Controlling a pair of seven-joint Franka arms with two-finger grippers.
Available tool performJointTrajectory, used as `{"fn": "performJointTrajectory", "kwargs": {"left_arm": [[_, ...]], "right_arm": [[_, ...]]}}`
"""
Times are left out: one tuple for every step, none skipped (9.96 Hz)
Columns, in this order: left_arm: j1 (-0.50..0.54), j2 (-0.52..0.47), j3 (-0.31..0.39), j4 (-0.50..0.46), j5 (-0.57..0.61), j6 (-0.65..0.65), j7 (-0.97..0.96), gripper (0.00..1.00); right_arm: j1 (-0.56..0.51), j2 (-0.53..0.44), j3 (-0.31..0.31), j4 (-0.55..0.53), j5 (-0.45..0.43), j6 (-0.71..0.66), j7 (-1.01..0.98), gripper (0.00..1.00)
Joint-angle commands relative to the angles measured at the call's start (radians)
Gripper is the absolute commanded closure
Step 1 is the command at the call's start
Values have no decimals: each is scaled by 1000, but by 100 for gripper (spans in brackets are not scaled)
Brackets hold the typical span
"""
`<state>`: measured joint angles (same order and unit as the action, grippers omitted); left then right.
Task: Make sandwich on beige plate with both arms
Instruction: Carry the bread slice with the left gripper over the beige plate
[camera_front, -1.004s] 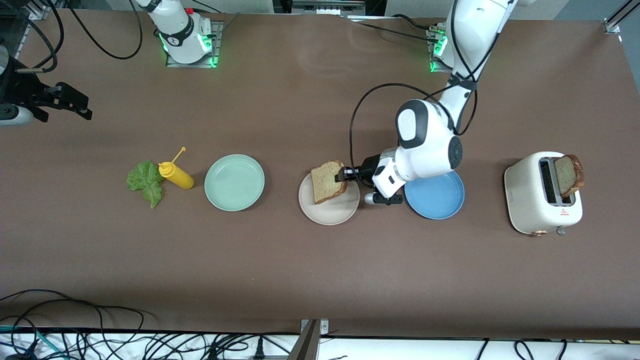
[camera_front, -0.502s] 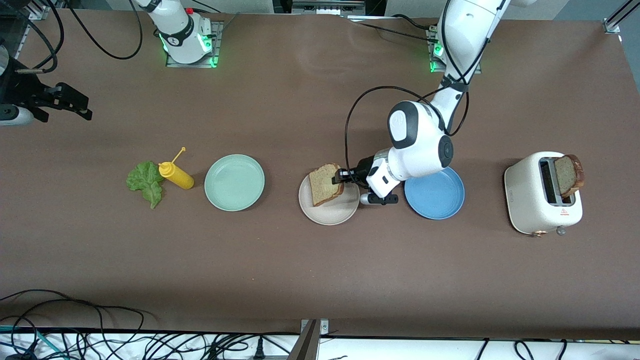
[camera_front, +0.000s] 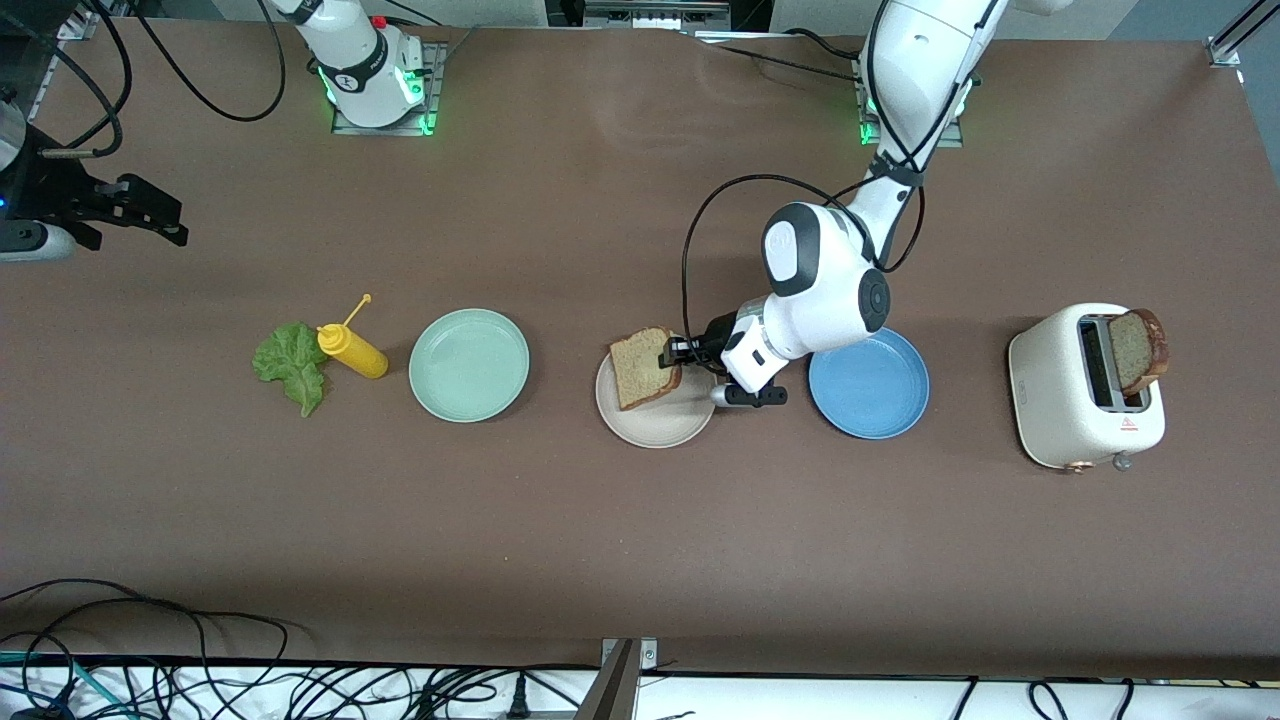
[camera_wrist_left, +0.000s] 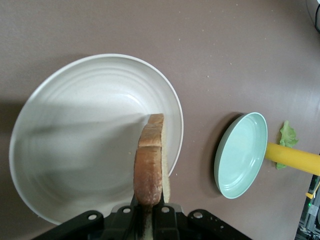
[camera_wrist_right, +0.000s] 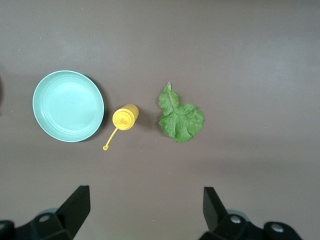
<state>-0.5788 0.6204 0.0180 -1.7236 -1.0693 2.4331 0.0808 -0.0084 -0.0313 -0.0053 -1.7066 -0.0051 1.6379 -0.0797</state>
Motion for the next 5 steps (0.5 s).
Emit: {"fn": "performJointTrajectory", "kwargs": {"left_arm": [[-7,16,17,22,-26,14,13,59],[-4,22,19,22,-23,14,14,12],[-4,24,20,22,-23,14,14,0],[-3,24,22,22,-23,14,14,0],[-1,24,25,22,-23,14,14,0]], "right_arm": [[2,11,4,21,-10,-13,9,0],[2,13,4,21,-10,-13,5,0],[4,17,4,21,-10,-13,-8,0],[11,19,7,18,-10,-13,6,0],[13,25,5,19,-10,-13,5,0]]}}
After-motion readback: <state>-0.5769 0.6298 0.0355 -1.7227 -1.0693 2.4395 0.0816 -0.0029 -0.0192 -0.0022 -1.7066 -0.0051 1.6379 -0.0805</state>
